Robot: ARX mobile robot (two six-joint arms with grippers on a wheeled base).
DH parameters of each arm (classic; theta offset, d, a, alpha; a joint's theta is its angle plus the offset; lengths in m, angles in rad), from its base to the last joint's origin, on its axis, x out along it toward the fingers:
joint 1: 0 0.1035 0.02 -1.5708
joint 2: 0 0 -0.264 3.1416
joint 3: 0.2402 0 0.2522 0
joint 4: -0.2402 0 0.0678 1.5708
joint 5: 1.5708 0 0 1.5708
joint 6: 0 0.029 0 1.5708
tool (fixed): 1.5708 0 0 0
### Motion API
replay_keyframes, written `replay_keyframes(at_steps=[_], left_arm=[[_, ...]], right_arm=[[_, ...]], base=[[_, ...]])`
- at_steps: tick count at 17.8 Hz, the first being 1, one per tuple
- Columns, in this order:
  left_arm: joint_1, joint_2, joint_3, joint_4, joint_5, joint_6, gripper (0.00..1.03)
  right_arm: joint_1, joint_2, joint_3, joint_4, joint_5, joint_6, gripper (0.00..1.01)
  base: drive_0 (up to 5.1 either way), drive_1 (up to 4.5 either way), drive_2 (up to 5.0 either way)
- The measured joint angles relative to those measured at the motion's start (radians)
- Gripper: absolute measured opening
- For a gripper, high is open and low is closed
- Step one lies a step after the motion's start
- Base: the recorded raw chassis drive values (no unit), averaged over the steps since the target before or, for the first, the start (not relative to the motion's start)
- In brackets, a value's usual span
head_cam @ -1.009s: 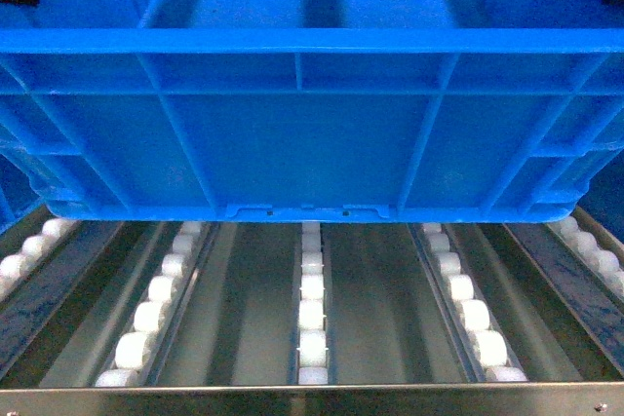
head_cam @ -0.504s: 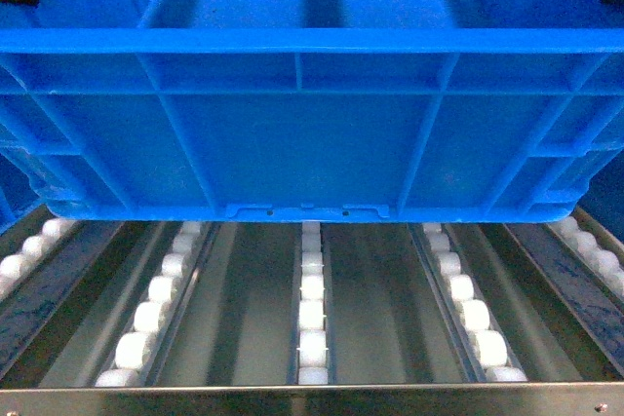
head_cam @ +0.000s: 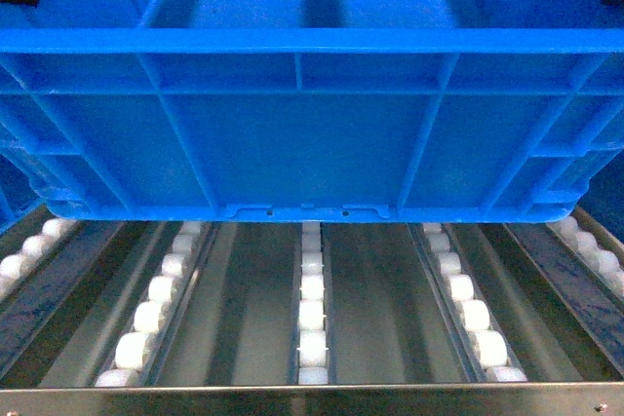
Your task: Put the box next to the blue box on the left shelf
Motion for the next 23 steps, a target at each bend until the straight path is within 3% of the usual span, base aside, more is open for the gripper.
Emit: replay_keyframes(at_steps=[7,8,9,10,15,18,21,23], left_arm=[[0.000,0.000,0.000,0.000,0.000,0.000,0.19],[0.000,0.000,-0.030,0.087,-0.010,0.019,0.19],[-0.003,0.007,-0.068,0.205,-0.017,0.023,0.19],[-0.003,0.010,-0.060,0.228,-0.014,0.024,0.19],[-0.003,0.093,0.031,-0.032,0.022,0.020,0.19],[-0.003,0.190,0.064,-0.141,0.020,0.013,0.19],[-0.003,0.219,0.106,-0.203,0.013,0.011,0.19],[-0.003,0.226,0.120,-0.272,0.026,-0.014,0.19]], right_arm=[[0.000,0.000,0.000,0.000,0.000,0.000,0.07],[0.005,0.000,-0.024,0.079,0.040,-0.016,0.07],[0.023,0.000,-0.073,0.216,0.111,-0.048,0.07],[0.029,-0.005,-0.060,0.217,0.135,-0.055,0.07],[-0.008,0.074,0.060,-0.102,0.015,0.006,0.07],[-0.027,0.193,0.089,-0.170,-0.038,0.024,0.07],[-0.033,0.247,0.122,-0.189,-0.051,0.034,0.07],[-0.033,0.250,0.135,-0.224,-0.053,0.029,0.07]], base=[[0.0,0.00,0.0],[0.0,0.00,0.0],[0.0,0.00,0.0],[0.0,0.00,0.0],[0.0,0.00,0.0],[0.0,0.00,0.0],[0.0,0.00,0.0],[0.0,0.00,0.0]])
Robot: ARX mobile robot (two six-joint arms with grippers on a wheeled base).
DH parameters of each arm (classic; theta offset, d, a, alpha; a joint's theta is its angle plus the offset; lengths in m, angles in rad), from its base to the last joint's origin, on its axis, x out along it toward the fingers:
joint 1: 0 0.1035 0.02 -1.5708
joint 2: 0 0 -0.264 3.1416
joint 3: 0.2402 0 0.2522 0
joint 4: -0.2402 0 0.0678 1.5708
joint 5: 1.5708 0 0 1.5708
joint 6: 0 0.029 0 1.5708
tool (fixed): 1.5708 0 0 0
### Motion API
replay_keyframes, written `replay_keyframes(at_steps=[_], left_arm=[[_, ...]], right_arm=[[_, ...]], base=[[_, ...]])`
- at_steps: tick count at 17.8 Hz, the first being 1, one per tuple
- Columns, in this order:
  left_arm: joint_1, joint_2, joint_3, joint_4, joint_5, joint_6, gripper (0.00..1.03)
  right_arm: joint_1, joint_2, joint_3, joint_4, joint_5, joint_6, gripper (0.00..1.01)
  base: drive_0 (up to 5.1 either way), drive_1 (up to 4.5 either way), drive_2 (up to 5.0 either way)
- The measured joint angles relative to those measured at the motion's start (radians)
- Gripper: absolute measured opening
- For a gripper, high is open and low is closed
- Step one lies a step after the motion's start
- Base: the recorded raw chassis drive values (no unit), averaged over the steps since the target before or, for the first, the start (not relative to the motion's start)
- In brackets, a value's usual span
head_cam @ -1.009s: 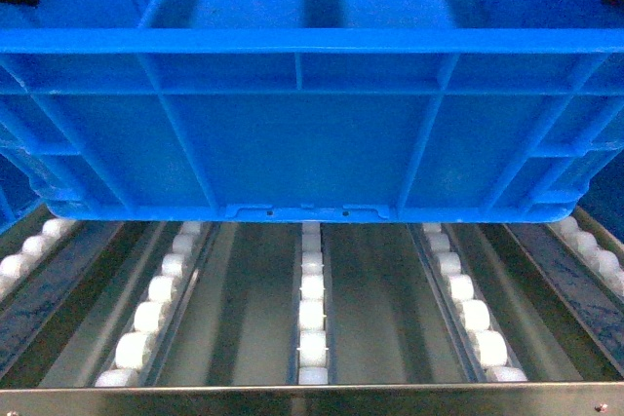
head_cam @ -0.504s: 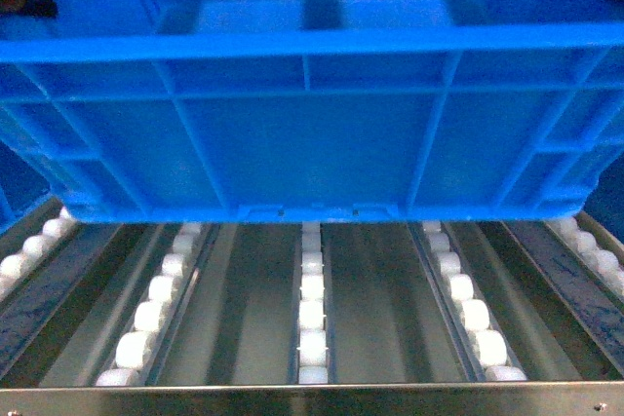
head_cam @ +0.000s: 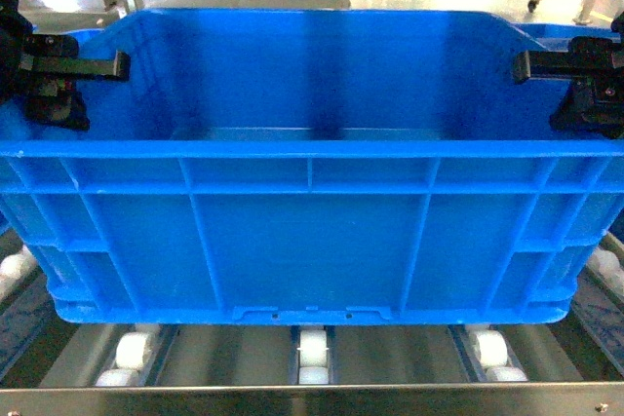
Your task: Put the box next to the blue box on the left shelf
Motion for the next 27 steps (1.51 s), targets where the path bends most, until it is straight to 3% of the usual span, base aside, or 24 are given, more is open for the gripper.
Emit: replay_keyframes(at_steps=[2,5,7,11,12,17,18,24,27], left_arm=[[0.000,0.021,0.000,-0.053,0.013,-0.021,0.19],[0.000,0.040,0.000,-0.060,0.013,-0.020,0.21],[-0.006,0.040,-0.003,-0.051,0.035,-0.004,0.42],[-0.024,0.040,-0.014,-0.029,0.067,-0.008,0.85],[-0.035,0.039,-0.039,0.051,0.062,-0.008,0.99],[-0.079,0.062,-0.089,0.127,-0.081,0.115,0.98],[-0.087,0.064,-0.091,0.132,-0.098,0.122,0.98],[-0.095,0.068,-0.106,0.184,-0.125,0.119,0.98],[-0.095,0.068,-0.101,0.173,-0.122,0.062,0.98]], right_arm=[[-0.001,0.020,0.000,-0.029,-0.006,-0.004,0.07],[-0.001,0.039,0.000,-0.047,-0.015,-0.002,0.09],[0.003,0.041,0.000,-0.046,-0.013,-0.008,0.30],[0.021,0.040,0.000,-0.041,-0.065,-0.021,0.76],[0.031,0.039,-0.001,-0.031,-0.076,-0.021,0.96],[0.043,0.026,-0.012,-0.027,-0.077,-0.021,0.98],[0.044,0.025,-0.012,-0.026,-0.077,-0.021,0.98],[0.048,0.018,-0.024,-0.014,-0.076,-0.021,0.98],[0.048,0.010,-0.032,-0.008,-0.077,-0.021,0.98]], base=[[0.0,0.00,0.0],[0.0,0.00,0.0],[0.0,0.00,0.0],[0.0,0.00,0.0],[0.0,0.00,0.0],[0.0,0.00,0.0],[0.0,0.00,0.0],[0.0,0.00,0.0],[0.0,0.00,0.0]])
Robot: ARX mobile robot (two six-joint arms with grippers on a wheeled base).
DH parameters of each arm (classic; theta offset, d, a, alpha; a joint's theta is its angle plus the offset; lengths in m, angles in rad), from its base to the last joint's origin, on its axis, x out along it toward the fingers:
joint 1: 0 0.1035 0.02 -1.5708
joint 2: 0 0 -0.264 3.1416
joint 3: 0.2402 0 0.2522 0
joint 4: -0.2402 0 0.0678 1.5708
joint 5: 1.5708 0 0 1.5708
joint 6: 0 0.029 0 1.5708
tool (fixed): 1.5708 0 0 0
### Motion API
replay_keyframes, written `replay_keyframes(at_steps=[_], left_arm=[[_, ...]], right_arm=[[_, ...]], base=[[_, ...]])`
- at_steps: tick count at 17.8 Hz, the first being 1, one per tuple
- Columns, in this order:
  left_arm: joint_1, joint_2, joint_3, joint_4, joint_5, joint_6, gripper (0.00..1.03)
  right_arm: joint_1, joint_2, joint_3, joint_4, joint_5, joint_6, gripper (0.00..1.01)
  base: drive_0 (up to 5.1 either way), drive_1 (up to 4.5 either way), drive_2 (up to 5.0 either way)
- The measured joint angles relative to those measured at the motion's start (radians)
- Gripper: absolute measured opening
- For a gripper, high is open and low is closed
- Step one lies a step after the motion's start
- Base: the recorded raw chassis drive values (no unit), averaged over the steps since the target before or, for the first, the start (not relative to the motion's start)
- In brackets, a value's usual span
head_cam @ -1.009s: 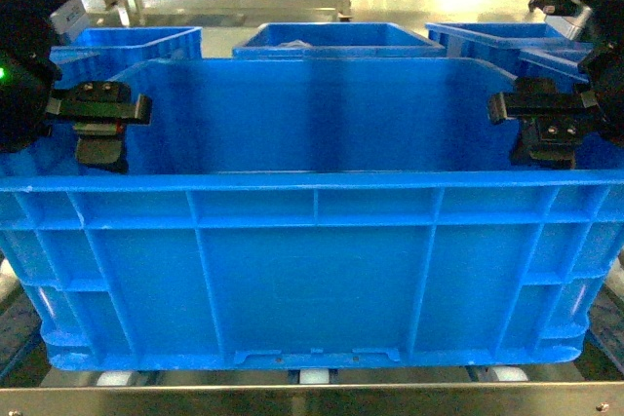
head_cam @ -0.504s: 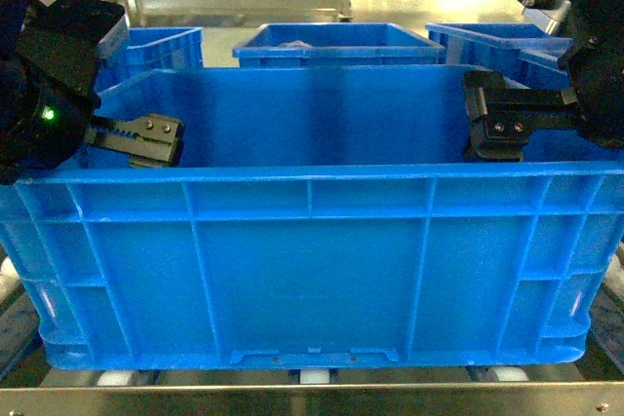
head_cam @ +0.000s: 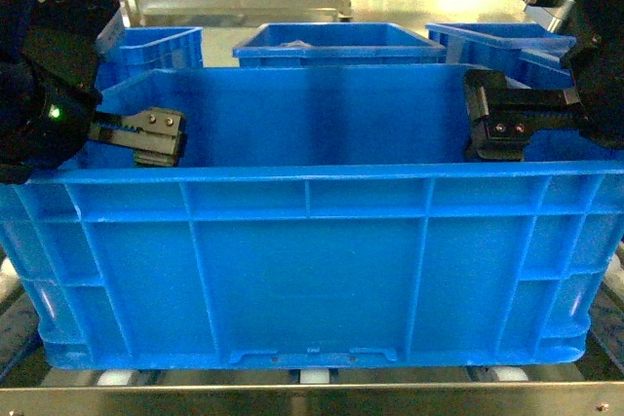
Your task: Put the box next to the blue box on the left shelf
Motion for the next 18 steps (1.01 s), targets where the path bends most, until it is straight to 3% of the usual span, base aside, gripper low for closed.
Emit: replay_keyframes(at_steps=[2,3,4,5,6,8,9,11,12,17,18], left_arm=[[0.000,0.000,0.003,-0.001,0.001,-0.036,0.98],[0.000,0.006,-0.025,0.117,-0.017,-0.048,0.95],[0.003,0.010,-0.123,0.404,-0.031,-0.039,0.87],[0.015,-0.002,-0.248,0.652,-0.011,-0.050,0.77],[0.030,-0.047,-0.349,0.801,0.019,-0.055,0.67],[0.058,-0.135,-0.510,1.000,0.047,-0.058,0.49],[0.076,-0.198,-0.568,1.030,0.088,-0.066,0.37],[0.109,-0.317,-0.656,1.047,0.129,-0.028,0.15],[0.123,-0.329,-0.713,1.122,0.147,-0.021,0.02],[0.177,-0.571,-0.869,0.993,0.204,-0.020,0.01],[0.215,-0.629,-0.904,0.942,0.254,-0.020,0.01]], right_arm=[[0.000,-0.002,-0.002,0.000,0.000,0.000,0.98],[0.000,-0.003,-0.002,0.000,0.001,0.000,0.98],[0.010,-0.010,-0.080,0.235,0.082,-0.014,0.93],[0.014,-0.043,-0.226,0.547,0.196,-0.061,0.82],[0.007,-0.099,-0.370,0.784,0.251,-0.091,0.71],[-0.034,-0.229,-0.552,1.110,0.233,-0.116,0.49],[-0.056,-0.286,-0.616,1.182,0.217,-0.121,0.38],[-0.089,-0.354,-0.742,1.194,0.189,-0.129,0.16],[-0.101,-0.389,-0.799,1.189,0.168,-0.132,0.03],[-0.161,-0.623,-0.967,1.135,0.103,-0.136,0.01],[-0.172,-0.681,-0.995,1.111,0.095,-0.136,0.01]], base=[[0.0,0.00,0.0],[0.0,0.00,0.0],[0.0,0.00,0.0],[0.0,0.00,0.0],[0.0,0.00,0.0],[0.0,0.00,0.0],[0.0,0.00,0.0],[0.0,0.00,0.0],[0.0,0.00,0.0],[0.0,0.00,0.0],[0.0,0.00,0.0]])
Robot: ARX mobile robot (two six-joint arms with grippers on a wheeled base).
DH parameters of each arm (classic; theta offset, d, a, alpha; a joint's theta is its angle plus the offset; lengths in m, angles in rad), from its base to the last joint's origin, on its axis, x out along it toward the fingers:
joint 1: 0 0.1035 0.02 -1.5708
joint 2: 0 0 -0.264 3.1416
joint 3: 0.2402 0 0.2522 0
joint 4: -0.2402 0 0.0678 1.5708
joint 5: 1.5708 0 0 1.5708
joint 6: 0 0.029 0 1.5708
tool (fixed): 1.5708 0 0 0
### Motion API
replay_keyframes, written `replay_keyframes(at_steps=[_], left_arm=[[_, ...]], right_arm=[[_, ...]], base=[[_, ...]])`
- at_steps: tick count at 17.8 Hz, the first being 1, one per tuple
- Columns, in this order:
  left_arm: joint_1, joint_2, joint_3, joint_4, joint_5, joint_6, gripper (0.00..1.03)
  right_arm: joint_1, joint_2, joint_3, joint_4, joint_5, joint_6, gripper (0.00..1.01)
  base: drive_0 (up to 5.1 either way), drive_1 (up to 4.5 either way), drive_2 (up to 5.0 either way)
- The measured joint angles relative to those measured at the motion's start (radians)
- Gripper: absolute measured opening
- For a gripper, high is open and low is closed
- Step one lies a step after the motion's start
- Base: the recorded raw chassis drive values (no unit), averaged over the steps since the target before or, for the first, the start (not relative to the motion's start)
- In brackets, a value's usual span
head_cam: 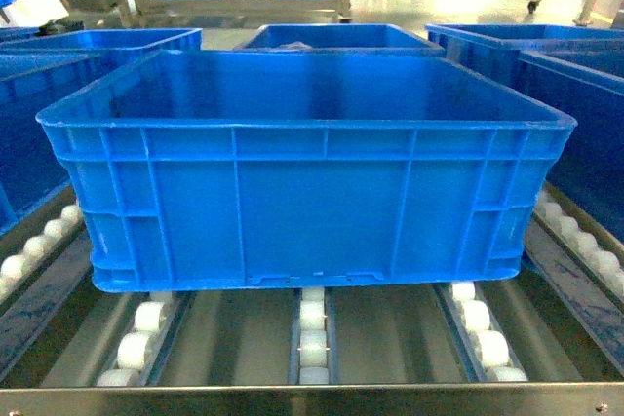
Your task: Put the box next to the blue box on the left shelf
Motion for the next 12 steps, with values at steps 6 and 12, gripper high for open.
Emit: replay_keyframes(at_steps=[6,12], left_arm=[[0.038,-0.355,-0.070,-0.267,0.029,0.002,0.01],[0.038,-0.647,-0.076,-0.529,0.029,0.002,0.01]], right_arm=[[-0.077,-0.267,-0.108,-0.149,-0.075,0.000,0.01],[-0.077,-0.558,-0.119,-0.416,-0.075,0.000,0.01]], base=[[0.0,0.00,0.0],[0.0,0.00,0.0]])
